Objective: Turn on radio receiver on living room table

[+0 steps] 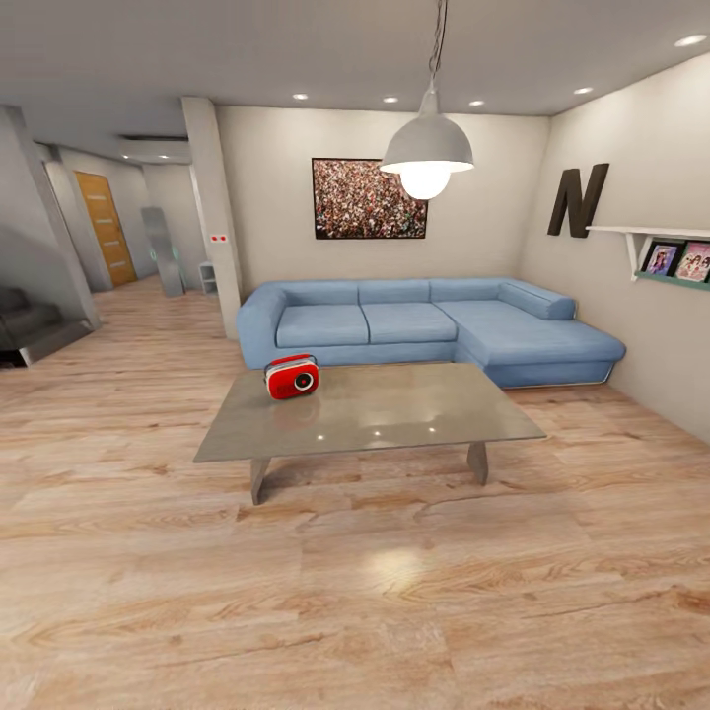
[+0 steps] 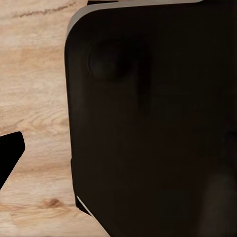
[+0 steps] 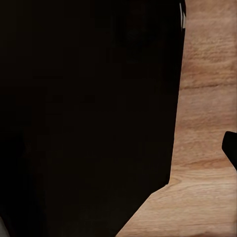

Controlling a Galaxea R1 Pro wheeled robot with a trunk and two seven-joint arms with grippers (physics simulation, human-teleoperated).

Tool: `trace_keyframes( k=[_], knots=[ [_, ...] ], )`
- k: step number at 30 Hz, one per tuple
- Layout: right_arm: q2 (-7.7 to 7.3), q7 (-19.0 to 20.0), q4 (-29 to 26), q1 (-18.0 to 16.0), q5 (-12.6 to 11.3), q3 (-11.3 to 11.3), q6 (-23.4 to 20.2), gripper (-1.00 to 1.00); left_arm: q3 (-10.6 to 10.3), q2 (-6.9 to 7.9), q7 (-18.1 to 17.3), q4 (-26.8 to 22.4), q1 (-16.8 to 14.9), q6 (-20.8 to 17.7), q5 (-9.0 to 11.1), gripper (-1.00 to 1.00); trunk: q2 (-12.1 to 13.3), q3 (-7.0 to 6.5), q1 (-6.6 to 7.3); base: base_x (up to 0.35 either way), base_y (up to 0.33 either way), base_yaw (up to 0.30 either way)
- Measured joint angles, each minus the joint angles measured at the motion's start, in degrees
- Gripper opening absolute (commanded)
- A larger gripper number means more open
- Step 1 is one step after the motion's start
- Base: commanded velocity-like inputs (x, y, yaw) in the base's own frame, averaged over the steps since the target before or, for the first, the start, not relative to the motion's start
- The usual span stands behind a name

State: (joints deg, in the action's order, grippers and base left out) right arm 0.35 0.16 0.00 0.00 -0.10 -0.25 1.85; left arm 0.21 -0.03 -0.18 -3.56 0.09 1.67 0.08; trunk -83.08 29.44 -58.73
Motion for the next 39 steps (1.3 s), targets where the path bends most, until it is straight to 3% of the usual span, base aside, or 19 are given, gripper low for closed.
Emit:
trace_keyframes(
  k=[9, 29, 39],
  knots=[
    [0.00, 0.0, 0.0, 0.0, 0.1, 0.1, 0.0, 1.00, -0.1, 0.32, 0.0, -0.9, 0.0, 0.1, -0.2, 1.00, 0.0, 0.00, 0.00, 0.000, 0.000, 0.007],
    [0.00, -0.1, 0.0, 0.0, 0.1, 0.2, 0.1, 1.00, 0.2, 0.04, 0.5, -1.2, 0.0, 0.1, 0.2, 1.00, 0.0, 0.00, 0.00, 0.000, 0.000, 0.247],
    [0.00, 0.0, 0.0, 0.0, 0.0, 0.2, 0.0, 1.00, 0.3, 0.03, 0.7, -1.1, 0.0, 0.2, 0.2, 1.00, 0.0, 0.00, 0.00, 0.047, 0.000, 0.058]
  ],
)
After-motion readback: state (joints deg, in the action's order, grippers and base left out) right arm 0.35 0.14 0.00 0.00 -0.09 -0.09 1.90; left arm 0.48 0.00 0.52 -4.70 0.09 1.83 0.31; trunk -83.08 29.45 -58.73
